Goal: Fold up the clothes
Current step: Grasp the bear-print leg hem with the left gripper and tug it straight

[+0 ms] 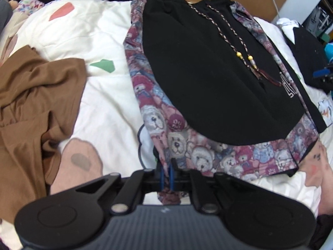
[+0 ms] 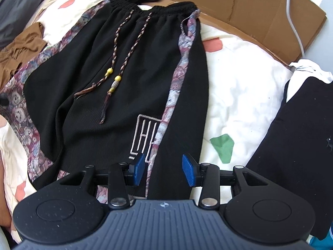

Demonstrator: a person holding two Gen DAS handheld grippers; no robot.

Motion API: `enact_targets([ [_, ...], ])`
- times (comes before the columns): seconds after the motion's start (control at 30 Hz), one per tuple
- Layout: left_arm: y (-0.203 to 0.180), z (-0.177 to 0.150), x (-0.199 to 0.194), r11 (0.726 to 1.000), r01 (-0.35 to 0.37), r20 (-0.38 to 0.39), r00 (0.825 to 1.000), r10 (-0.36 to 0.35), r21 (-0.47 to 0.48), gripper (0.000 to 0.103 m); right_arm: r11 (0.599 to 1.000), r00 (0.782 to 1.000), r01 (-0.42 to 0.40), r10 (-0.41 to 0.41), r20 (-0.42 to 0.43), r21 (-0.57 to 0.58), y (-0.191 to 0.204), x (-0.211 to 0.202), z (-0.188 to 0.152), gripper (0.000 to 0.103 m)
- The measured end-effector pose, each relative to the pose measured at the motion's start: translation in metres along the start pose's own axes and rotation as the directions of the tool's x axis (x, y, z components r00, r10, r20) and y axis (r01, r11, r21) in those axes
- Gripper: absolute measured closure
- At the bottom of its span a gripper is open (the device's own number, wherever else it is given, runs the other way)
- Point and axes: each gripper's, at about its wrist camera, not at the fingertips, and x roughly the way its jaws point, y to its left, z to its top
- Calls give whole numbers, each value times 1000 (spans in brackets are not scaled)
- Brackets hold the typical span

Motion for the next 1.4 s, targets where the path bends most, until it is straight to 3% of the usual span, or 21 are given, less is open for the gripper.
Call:
enact_targets([
  [0.13,12,1,-6,999,-1,8,1000,1,-40,98,1000,1000,-5,5,-10,-18,8,3,-2,58],
  [0.3,45,-1,5,990,-80,-55,996,74,-117,98,1000,999,1,-2,-42,-27,13,13,-8,58],
  [0.4,55,-2,8,987,-72,-40,997,67,-146,96,1000,998,10,-12,-69,-28,12,23,-11,58],
  [0.53,62,-3,14,979,-115,-31,993,111,-169,77,999,995,21,-24,-100,-31,13,33,-18,58],
  [0.63,66,-5,29,976,-143,-78,988,132,-167,58,999,992,26,-29,-120,-23,11,39,-24,58],
  [0.7,69,-5,36,974,-163,-116,982,146,-156,50,999,991,31,-33,-131,-18,9,41,-28,58],
  [0.77,71,-9,43,974,-166,-150,978,142,-157,54,999,989,36,-37,-143,-10,6,43,-32,58],
  [0.83,74,-12,46,977,-120,-157,983,92,-178,88,999,987,41,-41,-153,-3,4,44,-35,55],
  [0.93,74,-14,45,981,-104,-157,985,78,-167,97,999,985,38,-36,-169,13,0,46,-41,51],
  [1.07,74,-13,38,985,-122,-148,984,103,-125,99,999,984,30,-26,-175,23,-2,45,-45,50],
  [1.4,97,-4,25,972,-178,-140,978,157,-156,96,1000,981,-17,21,-193,23,2,43,-46,49],
])
